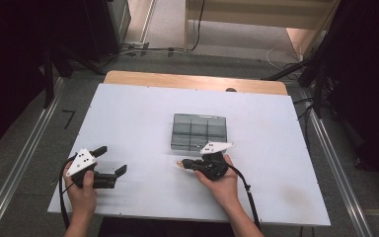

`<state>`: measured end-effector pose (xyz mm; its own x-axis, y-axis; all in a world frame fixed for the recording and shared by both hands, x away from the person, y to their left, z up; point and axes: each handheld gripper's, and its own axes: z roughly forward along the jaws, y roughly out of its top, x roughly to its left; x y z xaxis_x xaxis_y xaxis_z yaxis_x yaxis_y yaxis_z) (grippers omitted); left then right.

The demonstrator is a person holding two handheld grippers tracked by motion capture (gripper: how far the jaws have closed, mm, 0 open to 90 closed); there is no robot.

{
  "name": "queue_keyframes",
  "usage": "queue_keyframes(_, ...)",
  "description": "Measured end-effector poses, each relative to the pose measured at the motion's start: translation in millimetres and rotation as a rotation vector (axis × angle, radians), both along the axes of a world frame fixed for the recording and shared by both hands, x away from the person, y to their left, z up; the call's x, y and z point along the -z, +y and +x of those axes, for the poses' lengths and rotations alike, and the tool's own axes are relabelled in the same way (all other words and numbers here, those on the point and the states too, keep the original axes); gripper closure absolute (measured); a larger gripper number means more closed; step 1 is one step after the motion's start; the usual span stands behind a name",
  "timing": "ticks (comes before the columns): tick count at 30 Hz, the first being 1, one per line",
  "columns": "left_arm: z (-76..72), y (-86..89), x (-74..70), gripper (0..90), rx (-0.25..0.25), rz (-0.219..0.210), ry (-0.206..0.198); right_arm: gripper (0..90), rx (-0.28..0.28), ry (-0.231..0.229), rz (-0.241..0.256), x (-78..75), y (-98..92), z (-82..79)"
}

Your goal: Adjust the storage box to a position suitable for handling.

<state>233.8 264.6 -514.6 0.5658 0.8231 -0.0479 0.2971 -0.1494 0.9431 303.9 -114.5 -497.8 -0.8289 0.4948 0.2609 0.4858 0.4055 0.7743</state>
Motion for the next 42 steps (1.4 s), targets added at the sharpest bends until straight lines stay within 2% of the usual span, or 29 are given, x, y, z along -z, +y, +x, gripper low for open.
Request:
queue_keyframes(5, -0.2, 0.0, 0.0, 0.0, 0.001, 0.0, -0.001, 87.6, -0.022, 0.009, -0.002, -1.3, -3.0, -17.8)
queue_keyframes(6, -0.2, 0.0, 0.0, 0.0, 0.001, -0.001, 0.0, 87.6, -0.029, 0.02, -0.001, 0.2, -6.2, -25.7)
queue_keyframes(7, -0.2, 0.1, 0.0, 0.0, 0.001, -0.002, -0.001, 87.6, -0.029, 0.02, -0.001, 0.2, -6.2, -25.7)
queue_keyframes(9, -0.4, 0.2, -0.1, 0.0, 0.001, -0.003, 0.0, 87.6, -0.04, 0.035, -0.006, 3.0, -9.9, -37.5)
queue_keyframes(10, -0.4, 0.3, -0.1, 0.0, 0.001, -0.004, -0.001, 87.6, -0.04, 0.035, -0.006, 3.0, -9.9, -37.5)
queue_keyframes(16, -0.7, 0.6, -0.2, 0.0, 0.003, -0.003, 0.0, 87.6, -0.059, 0.068, 0.004, 5.6, -18.9, -62.2)
queue_keyframes(21, -0.7, 0.5, -0.1, 0.0, 0.003, -0.004, -0.002, 87.6, -0.054, 0.094, 0.01, 7.0, -27.6, -71.6)
queue_keyframes(25, -0.8, 0.5, -0.1, 0.0, 0.003, -0.003, -0.002, 87.5, -0.033, 0.125, 0.0, 13.2, -40.2, -78.2)
queue_keyframes(27, -0.8, 0.4, -0.1, 0.0, 0.004, -0.002, -0.002, 87.5, -0.021, 0.142, 0.011, 15.8, -46.2, -79.1)
queue_keyframes(31, -1.0, 0.3, -0.1, 0.0, 0.004, 0.001, -0.002, 87.3, 0.003, 0.139, 0.021, 17.3, -53.1, -79.5)
queue_keyframes(34, -1.0, 0.1, 0.0, 0.0, 0.005, 0.002, -0.003, 85.0, 0.028, 0.115, 0.007, 18.8, -57.6, -80.1)
queue_keyframes(35, -1.1, -0.1, 0.0, 0.0, 0.005, 0.001, -0.002, 78.5, 0.052, 0.099, -0.009, 18.1, -60.0, -79.8)
queue_keyframes(36, -1.1, -0.2, 0.0, 0.0, 0.006, 0.002, -0.002, 78.5, 0.052, 0.099, -0.009, 18.1, -60.0, -79.8)
queue_keyframes(37, -1.1, -0.2, 0.0, 0.0, 0.007, 0.002, -0.002, 71.3, 0.074, 0.091, -0.009, 15.2, -62.8, -78.2)
queue_keyframes(38, -1.2, -0.3, 0.1, 0.0, 0.007, 0.002, -0.003, 71.3, 0.074, 0.091, -0.009, 15.2, -62.8, -78.2)
queue_keyframes(39, -1.2, -0.3, 0.1, 0.0, 0.007, 0.001, -0.003, 62.7, 0.102, 0.078, -0.003, 11.1, -66.5, -75.2)
queue_keyframes(42, -1.3, -0.4, 0.1, 0.0, 0.008, 0.002, -0.003, 57.5, 0.131, 0.073, 0.007, 6.3, -70.7, -72.2)
